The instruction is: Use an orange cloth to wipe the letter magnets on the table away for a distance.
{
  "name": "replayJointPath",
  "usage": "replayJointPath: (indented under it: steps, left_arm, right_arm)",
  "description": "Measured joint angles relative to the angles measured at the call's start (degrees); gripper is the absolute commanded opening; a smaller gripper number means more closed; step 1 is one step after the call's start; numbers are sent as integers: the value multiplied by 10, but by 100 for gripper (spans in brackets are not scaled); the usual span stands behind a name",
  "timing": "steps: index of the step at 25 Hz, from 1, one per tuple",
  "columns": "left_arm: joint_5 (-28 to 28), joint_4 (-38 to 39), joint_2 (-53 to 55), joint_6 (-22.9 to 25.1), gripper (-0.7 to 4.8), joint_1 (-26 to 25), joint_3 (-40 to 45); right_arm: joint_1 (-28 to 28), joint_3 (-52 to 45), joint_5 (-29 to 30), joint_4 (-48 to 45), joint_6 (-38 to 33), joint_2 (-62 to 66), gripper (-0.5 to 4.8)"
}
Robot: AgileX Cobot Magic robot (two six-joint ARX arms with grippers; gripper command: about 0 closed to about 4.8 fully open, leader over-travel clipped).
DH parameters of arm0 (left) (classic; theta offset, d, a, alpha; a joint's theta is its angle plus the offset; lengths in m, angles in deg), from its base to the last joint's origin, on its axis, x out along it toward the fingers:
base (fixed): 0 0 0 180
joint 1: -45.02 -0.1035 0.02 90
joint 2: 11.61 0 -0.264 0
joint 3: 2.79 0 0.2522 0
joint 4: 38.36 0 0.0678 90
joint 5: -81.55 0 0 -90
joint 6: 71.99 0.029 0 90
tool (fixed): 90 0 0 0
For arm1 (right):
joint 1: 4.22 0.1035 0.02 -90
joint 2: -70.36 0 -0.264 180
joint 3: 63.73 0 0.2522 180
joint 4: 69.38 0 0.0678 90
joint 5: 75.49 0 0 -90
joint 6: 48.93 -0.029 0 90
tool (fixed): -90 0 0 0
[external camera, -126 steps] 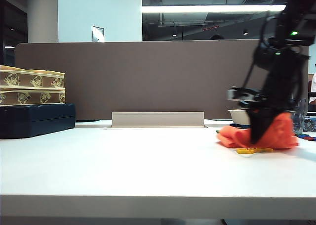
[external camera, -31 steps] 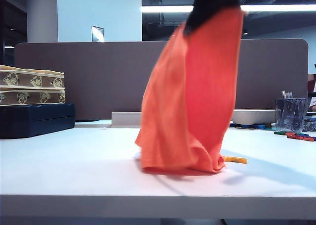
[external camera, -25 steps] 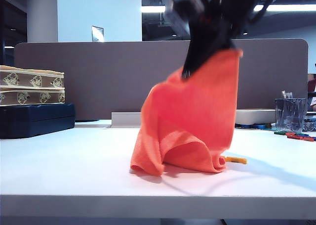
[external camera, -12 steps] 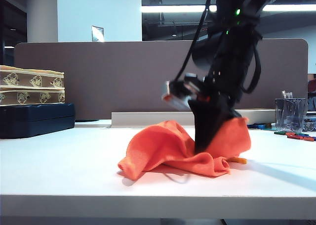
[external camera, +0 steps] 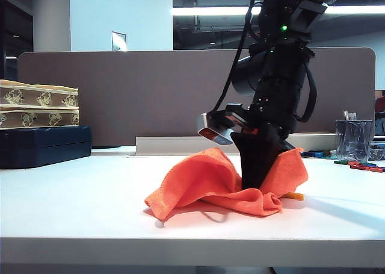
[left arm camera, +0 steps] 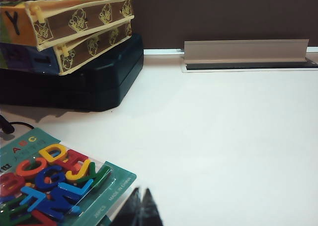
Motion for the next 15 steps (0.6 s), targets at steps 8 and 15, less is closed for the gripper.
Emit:
replayJointPath:
  steps: [8,15]
  left_arm:
    - [0,0,0,0,-5,0,0]
    - [0,0,0,0,-5,0,0]
  right_arm:
    - [-66,-1,2,-5,0,0,-9]
    - [-154,-1,2,-19,-1,-1,-9]
